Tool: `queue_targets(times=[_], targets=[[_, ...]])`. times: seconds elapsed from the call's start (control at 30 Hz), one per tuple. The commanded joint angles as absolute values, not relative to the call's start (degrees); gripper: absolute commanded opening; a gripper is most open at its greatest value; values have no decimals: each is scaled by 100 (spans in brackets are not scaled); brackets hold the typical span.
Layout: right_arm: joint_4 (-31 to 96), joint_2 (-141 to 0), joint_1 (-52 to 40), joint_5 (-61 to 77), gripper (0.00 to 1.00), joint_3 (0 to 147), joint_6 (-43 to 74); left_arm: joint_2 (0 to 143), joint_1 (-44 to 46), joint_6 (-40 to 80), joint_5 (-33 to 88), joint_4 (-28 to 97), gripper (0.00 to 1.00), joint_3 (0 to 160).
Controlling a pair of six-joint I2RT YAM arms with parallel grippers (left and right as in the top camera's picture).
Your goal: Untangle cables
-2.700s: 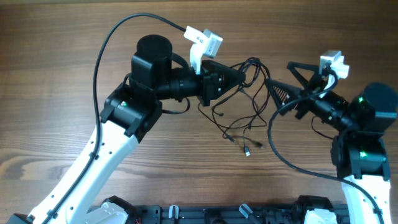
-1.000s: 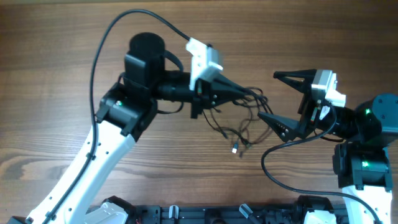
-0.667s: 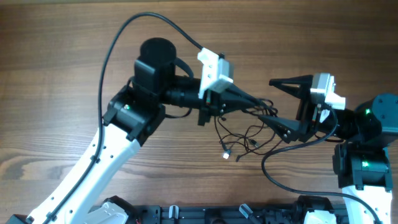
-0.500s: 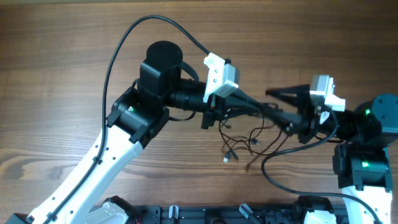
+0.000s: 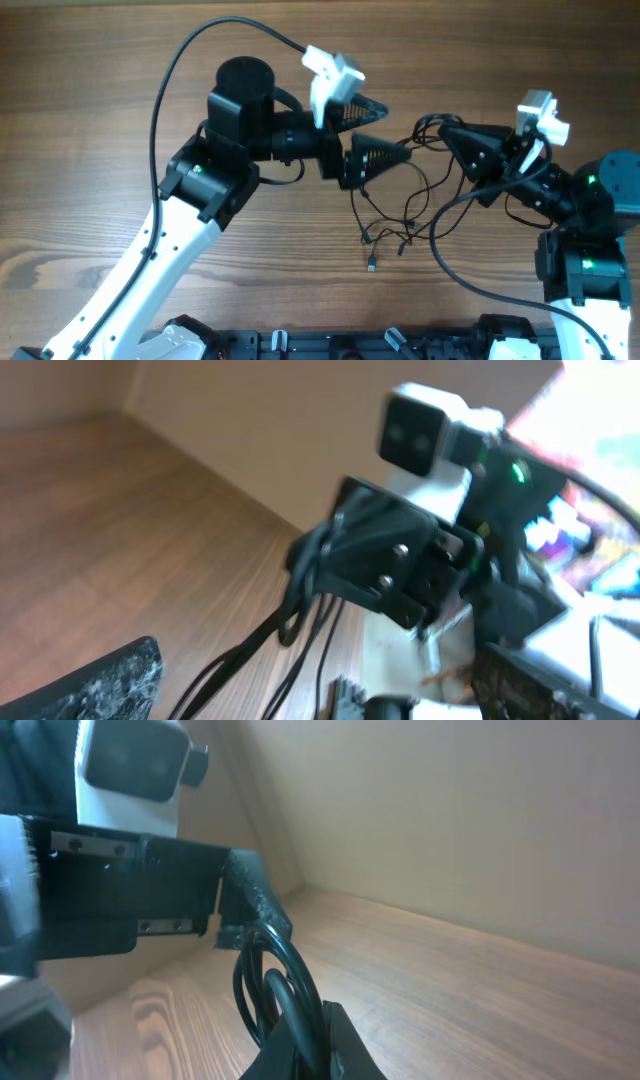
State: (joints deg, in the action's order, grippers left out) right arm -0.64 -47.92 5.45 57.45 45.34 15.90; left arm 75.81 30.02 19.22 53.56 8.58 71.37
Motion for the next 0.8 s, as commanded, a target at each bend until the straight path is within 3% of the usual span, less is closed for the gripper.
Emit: queue_targets(times=[0.0, 0.17, 0.27, 0.3, 0.33, 0.77], targets=[[-121, -4740, 569, 5328, 4, 4543, 2300, 7500, 3002, 3301, 5155, 836, 100, 7223], [-519, -4740, 569, 5339, 4, 4543, 3350, 7502, 3577, 3546, 5009, 659, 100, 7223], [-718, -4740, 569, 5391, 4, 4543, 3741, 7502, 3865, 4506, 4228, 582, 97, 7223], [-773, -4740, 569, 5457, 4, 4543, 3811, 7502, 3922, 4727, 4032, 580, 91, 7223], [-821, -4740, 569, 5557, 4, 4543, 3815, 7502, 3933, 4742, 3898, 580, 85, 7223], [-854, -4740, 565, 5902, 4, 4543, 3898, 7502, 4154, 5190, 3503, 139, 80, 7223]])
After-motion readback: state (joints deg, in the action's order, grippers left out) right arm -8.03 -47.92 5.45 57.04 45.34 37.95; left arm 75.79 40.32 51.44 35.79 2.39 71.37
